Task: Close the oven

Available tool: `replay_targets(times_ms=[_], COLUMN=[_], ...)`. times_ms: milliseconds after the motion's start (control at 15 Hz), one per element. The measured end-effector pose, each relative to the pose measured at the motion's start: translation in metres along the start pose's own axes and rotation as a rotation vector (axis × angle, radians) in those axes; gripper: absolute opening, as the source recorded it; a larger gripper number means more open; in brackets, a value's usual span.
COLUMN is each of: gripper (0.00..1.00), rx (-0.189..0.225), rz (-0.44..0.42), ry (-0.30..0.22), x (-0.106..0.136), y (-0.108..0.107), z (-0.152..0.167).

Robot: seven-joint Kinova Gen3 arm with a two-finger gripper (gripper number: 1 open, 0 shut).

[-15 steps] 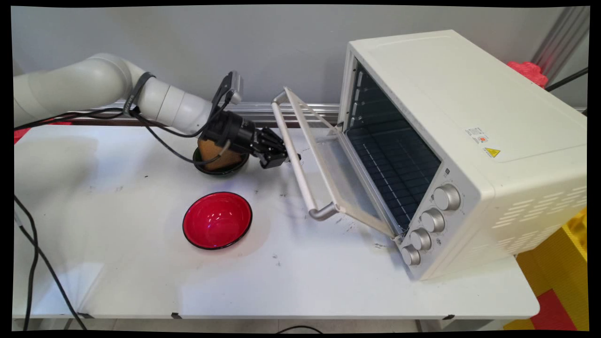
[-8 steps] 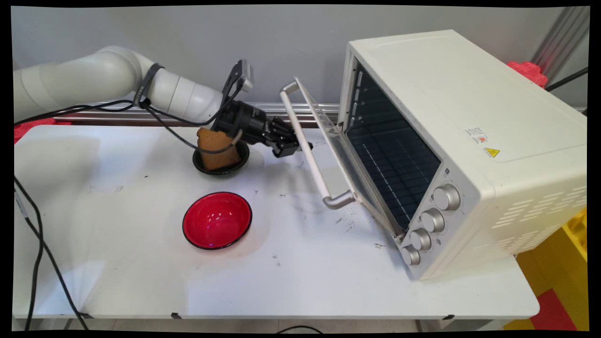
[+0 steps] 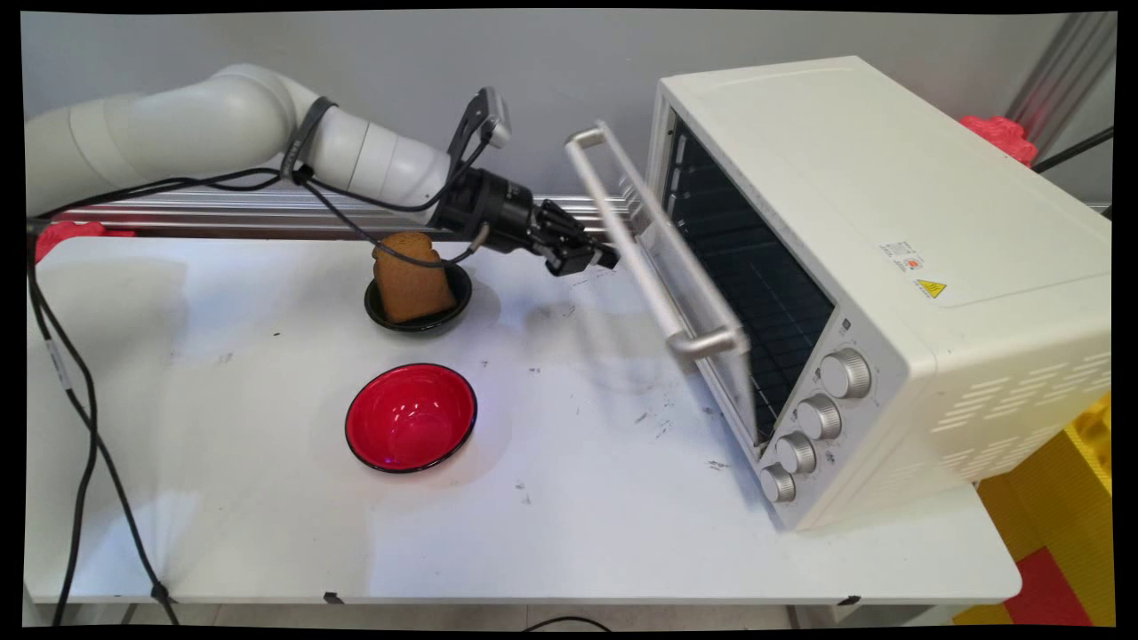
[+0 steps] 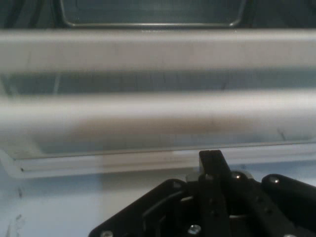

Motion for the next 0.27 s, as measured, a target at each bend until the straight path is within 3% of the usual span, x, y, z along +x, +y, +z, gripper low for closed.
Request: replay_targets(times_ms=[267], gripper=[0.0], rx=[0.001], rz=[-0.005], ry=[0.003], x=[0.016], y=[-0.001], z=[0.007])
